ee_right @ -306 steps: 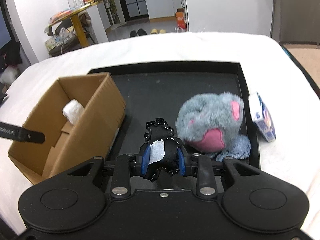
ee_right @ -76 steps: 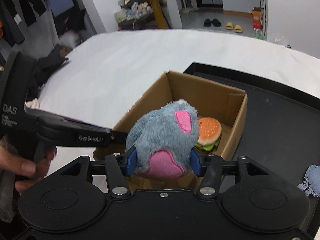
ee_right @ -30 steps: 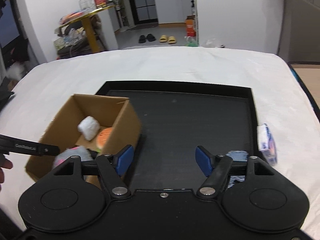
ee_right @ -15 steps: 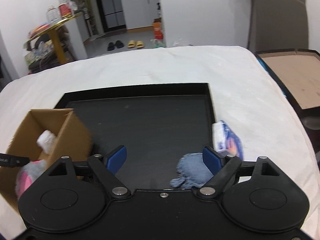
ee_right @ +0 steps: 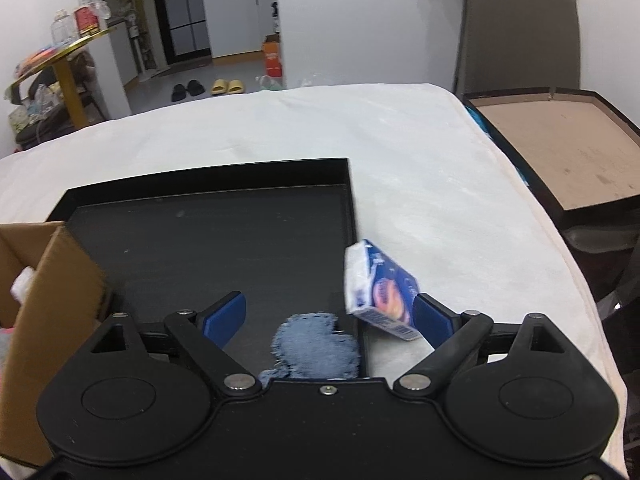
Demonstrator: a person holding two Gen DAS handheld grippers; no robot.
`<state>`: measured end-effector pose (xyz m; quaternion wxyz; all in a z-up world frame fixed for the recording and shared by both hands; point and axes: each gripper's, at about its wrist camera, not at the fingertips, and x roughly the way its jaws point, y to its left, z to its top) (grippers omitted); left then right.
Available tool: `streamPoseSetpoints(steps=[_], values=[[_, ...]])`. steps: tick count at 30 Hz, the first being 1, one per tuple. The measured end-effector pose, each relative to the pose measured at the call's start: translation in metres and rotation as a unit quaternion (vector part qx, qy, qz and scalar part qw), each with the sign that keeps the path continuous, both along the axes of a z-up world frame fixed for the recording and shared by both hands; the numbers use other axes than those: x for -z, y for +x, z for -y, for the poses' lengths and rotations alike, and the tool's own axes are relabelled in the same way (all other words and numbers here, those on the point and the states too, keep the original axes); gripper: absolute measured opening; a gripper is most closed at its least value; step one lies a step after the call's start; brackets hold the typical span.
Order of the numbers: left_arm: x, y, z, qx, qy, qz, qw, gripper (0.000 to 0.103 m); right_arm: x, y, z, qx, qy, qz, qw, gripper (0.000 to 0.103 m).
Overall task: Organize soft objects
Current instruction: 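Move the right gripper to the blue-white carton and grasp it, then lift the carton with the right gripper and carry it over the box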
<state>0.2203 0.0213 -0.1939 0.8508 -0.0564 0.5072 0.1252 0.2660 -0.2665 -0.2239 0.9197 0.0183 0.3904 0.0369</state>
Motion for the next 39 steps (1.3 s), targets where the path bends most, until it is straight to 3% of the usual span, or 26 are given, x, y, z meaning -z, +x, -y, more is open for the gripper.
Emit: streamPoseSetpoints(steps=[12, 15, 18, 22, 29, 39], values=[[0.0, -0.001, 0.0, 0.002, 0.0, 0.0, 1.0, 0.069, 0.011, 0.013, -0.001, 0.0, -0.043, 0.023, 0.999, 0.09], [0.0, -0.001, 0.0, 0.003, 0.0, 0.0, 1.0, 0.069, 0.015, 0.016, 0.0, 0.0, -0.043, 0.02, 0.999, 0.085], [0.0, -0.001, 0.0, 0.004, 0.001, 0.0, 1.0, 0.069, 0.02, 0.017, 0.004, 0.002, -0.043, 0.015, 0.999, 0.078], [0.001, -0.001, 0.0, 0.002, 0.0, 0.0, 1.0, 0.069, 0.025, 0.02, 0.011, 0.009, -0.035, 0.001, 0.999, 0.036], [0.0, -0.002, 0.0, 0.003, -0.001, 0.002, 1.0, 0.069, 0.018, 0.01, 0.012, 0.005, -0.044, 0.011, 0.999, 0.02], [-0.004, -0.01, -0.007, -0.002, -0.006, 0.006, 1.0, 0.069, -0.017, -0.006, 0.005, -0.004, -0.038, 0.048, 0.998, 0.018]])
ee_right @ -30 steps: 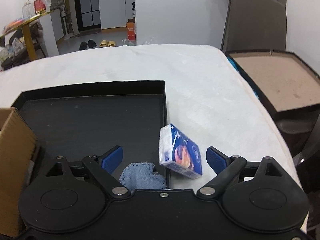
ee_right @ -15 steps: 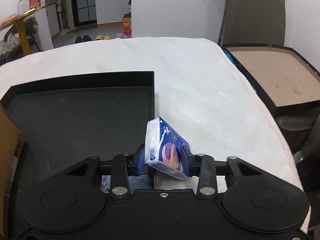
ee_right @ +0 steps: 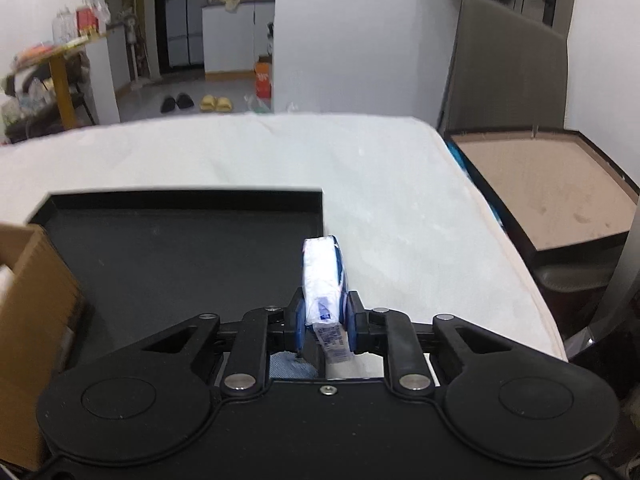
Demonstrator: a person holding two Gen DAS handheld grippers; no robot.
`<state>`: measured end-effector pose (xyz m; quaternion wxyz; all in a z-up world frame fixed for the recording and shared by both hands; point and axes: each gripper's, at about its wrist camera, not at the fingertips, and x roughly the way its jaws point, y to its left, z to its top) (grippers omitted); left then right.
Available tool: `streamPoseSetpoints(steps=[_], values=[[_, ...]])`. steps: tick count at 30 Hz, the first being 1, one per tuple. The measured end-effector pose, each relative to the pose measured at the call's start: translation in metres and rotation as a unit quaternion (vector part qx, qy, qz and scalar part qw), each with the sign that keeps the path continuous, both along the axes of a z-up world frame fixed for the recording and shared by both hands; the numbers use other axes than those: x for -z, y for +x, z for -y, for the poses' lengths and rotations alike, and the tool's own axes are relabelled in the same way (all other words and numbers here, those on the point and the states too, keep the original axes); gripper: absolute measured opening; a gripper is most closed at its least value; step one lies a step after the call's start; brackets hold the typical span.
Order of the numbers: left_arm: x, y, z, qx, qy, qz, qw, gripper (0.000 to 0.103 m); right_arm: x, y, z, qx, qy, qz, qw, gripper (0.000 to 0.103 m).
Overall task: Organize soft objects
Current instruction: 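Lift the carton with the right gripper and carry it over the box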
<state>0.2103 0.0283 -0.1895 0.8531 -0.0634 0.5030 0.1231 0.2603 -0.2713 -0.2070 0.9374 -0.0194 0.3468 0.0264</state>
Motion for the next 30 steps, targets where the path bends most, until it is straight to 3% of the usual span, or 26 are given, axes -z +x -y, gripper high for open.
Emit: streamPoseSetpoints(steps=[19, 30], values=[[-0.014, -0.022, -0.017, -0.003, -0.013, 0.014, 0.9998, 0.068, -0.054, -0.013, -0.052, -0.098, 0.11, 0.009, 0.989, 0.019], [-0.014, -0.034, -0.025, 0.008, -0.034, 0.025, 0.9991, 0.068, -0.069, -0.022, -0.091, -0.144, 0.138, -0.001, 0.98, 0.019]])
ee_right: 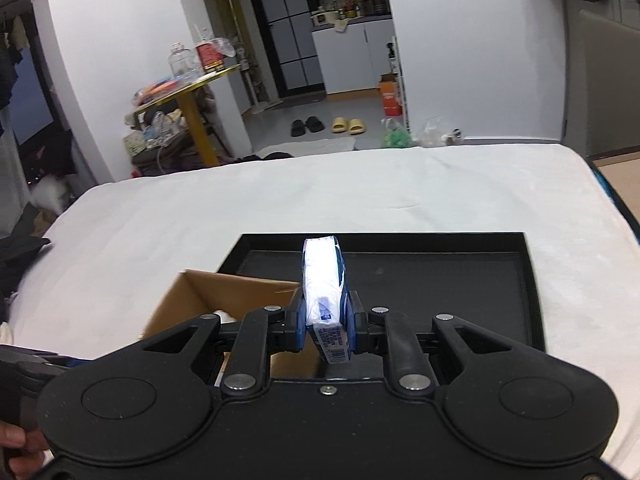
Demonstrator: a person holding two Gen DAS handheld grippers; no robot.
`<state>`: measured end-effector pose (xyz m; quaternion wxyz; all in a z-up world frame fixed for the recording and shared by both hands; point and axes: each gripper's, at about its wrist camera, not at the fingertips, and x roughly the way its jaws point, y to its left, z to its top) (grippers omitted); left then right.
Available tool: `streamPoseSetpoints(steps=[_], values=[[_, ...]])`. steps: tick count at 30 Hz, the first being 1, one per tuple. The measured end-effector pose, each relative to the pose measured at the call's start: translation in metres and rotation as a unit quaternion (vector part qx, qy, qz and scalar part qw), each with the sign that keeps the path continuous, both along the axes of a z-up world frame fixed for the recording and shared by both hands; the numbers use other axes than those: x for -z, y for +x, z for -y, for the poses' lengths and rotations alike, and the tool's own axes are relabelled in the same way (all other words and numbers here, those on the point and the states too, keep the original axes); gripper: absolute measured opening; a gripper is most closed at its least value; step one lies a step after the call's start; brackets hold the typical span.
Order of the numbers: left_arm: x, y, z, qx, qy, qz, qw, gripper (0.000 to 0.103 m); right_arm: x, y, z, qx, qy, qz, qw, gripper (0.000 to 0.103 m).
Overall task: Organize soft objects
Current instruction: 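Lift the carton with the right gripper and carry it over the box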
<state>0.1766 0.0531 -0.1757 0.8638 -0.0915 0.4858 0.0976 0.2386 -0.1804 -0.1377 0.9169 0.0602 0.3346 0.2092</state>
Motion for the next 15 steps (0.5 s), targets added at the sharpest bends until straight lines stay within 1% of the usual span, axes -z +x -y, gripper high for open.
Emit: streamPoseSetpoints(steps=[6, 9, 11, 12, 14, 15], values=[[-0.003, -0.006, -0.003, 0.009, -0.015, 0.009, 0.9998, 0.063, -0.003, -0.004, -0.018, -0.015, 0.004, -0.012, 1.0, 0.019], [-0.004, -0.009, -0.002, 0.02, -0.03, 0.014, 0.9992, 0.057, -0.003, -0.008, -0.027, -0.023, 0.004, -0.018, 1.0, 0.019], [-0.005, -0.011, -0.002, 0.026, -0.029, 0.019, 0.9991, 0.051, -0.005, -0.01, -0.033, -0.027, 0.002, -0.021, 0.999, 0.019], [-0.005, -0.012, -0.002, 0.026, -0.031, 0.02, 0.999, 0.049, -0.005, -0.01, -0.036, -0.029, 0.002, -0.022, 0.999, 0.019], [-0.004, -0.014, -0.005, 0.023, -0.039, 0.019, 0.9988, 0.042, -0.005, -0.011, -0.042, -0.033, -0.003, -0.024, 0.999, 0.019], [-0.003, -0.015, -0.007, 0.022, -0.043, 0.018, 0.9987, 0.04, -0.005, -0.012, -0.045, -0.035, -0.005, -0.026, 0.999, 0.019]])
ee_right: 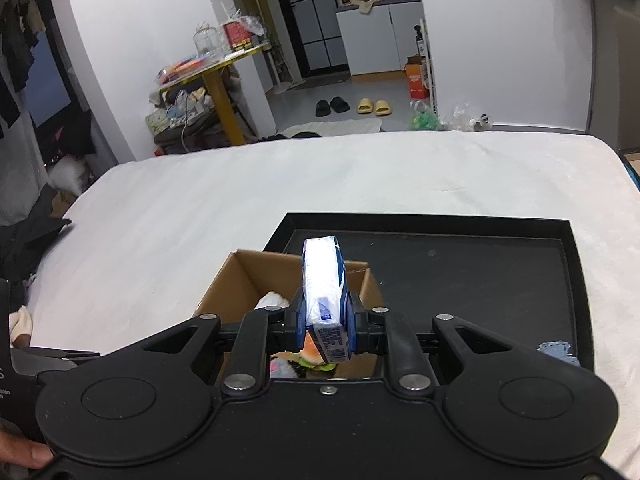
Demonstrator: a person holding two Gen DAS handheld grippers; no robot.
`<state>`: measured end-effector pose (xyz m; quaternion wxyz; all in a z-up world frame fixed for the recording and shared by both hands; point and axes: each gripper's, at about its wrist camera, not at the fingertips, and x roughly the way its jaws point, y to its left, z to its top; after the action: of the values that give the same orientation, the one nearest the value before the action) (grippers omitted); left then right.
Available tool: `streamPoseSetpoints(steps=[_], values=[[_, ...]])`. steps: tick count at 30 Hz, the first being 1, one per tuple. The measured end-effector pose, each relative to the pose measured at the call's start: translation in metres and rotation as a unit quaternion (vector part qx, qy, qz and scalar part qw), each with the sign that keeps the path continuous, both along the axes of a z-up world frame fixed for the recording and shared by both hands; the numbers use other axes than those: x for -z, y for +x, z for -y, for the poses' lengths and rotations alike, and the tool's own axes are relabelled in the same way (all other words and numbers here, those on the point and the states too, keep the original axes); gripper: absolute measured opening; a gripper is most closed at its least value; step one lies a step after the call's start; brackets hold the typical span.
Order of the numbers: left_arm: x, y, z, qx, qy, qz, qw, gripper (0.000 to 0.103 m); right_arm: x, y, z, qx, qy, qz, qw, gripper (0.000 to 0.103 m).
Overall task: Organize soft objects
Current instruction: 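Lift the carton with the right gripper and carry it over the box, then open the right gripper to drop the carton into the box, then move the right gripper to the blue denim scrap and grasp it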
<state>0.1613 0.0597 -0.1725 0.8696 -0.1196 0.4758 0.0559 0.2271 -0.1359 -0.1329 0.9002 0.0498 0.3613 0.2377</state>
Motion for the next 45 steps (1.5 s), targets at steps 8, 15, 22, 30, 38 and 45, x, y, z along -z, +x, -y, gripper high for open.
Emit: streamPoseSetpoints(steps=[8, 15, 22, 30, 38, 45], values=[[0.008, -0.003, -0.008, 0.003, -0.017, -0.008, 0.9998, 0.03, 0.016, -0.001, -0.021, -0.005, -0.028, -0.032, 0.999, 0.019], [0.011, -0.001, -0.013, 0.004, -0.028, -0.008, 0.9996, 0.03, 0.022, -0.007, -0.034, -0.012, -0.049, -0.051, 0.997, 0.024], [0.012, -0.002, -0.017, 0.004, -0.03, -0.007, 0.9995, 0.022, 0.021, -0.006, -0.026, 0.003, -0.049, -0.049, 0.998, 0.024], [0.012, -0.003, -0.016, -0.003, -0.013, -0.009, 0.9999, 0.01, 0.022, -0.005, -0.014, 0.015, -0.045, -0.047, 0.998, 0.026], [0.012, 0.0, -0.015, -0.013, -0.006, -0.017, 0.9998, 0.01, 0.031, -0.001, 0.014, 0.044, -0.046, -0.05, 0.997, 0.029], [0.012, 0.007, -0.008, -0.015, 0.017, -0.024, 0.9994, 0.014, 0.05, 0.002, 0.041, 0.067, -0.057, -0.058, 0.994, 0.04]])
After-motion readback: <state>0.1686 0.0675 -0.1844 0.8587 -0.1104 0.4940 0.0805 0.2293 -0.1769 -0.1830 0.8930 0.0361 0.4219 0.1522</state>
